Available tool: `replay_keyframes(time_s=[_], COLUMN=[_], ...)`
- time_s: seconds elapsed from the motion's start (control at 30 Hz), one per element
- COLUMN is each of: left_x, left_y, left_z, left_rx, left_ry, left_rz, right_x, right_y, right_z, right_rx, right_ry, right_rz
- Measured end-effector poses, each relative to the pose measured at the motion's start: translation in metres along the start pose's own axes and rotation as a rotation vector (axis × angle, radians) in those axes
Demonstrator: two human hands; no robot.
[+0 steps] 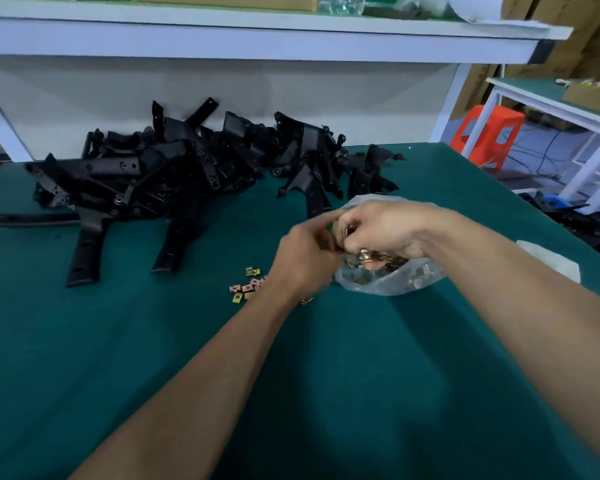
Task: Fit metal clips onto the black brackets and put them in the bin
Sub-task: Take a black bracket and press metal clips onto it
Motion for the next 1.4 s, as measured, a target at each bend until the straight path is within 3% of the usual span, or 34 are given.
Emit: replay_keyframes(time_s=[0.07, 0.13, 0.2, 0.33, 0.53, 0.77, 0.97, 1.13, 1.4], left_x=[-0.018, -0.031, -0.040, -0.059, -0.075, -0.081, -0.089, -0.085, -0.095], left_y=[-0.038, -0.075, -0.102, -0.124, -0.121, -0.126, -0.139, -0.144, -0.155], left_z=[-0.008, -0.023, -0.039, -0.064, -0.074, -0.061, -0.065, -0.071, -0.077], left_rx=[0.176, 0.341, 0.399, 0.295, 0.163, 0.217, 0.289, 0.313, 0.330], left_ry=[-0.124, -0.141, -0.144, -0.169, -0.140, -0.119, -0.148, -0.083, -0.196], left_rz=[-0.215, -0.106, 0.069, 0.350, 0.463, 0.274, 0.138, 0.480, 0.192], right_x=[-0.023, -0.042, -0.051, -0.057, -0.054, -0.084, -0.158, -0.189, -0.184], right_y=[0.017, 0.039, 0.058, 0.077, 0.070, 0.040, 0.080, 0.118, 0.110], right_z=[-0.001, 0.006, 0.018, 0.036, 0.050, 0.093, 0.140, 0.161, 0.167], right_rx=[-0.018, 0.024, 0.127, 0.313, 0.209, 0.374, 0.261, 0.270, 0.447], right_ry=[-0.084, -0.152, -0.200, -0.306, -0.303, -0.273, -0.319, -0.206, -0.010], right_rz=[0.157, 0.252, 0.289, 0.044, 0.147, 0.133, 0.045, -0.121, 0.182])
Point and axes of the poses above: each hand's wrist, its own z-axis towards the middle knuckle, its own y-axis out of the palm, x = y × z, the point moved 7 cm from there along z, towards the middle knuckle, and after that the axes turned 10 degrees about -z, right-handed, at the moved point
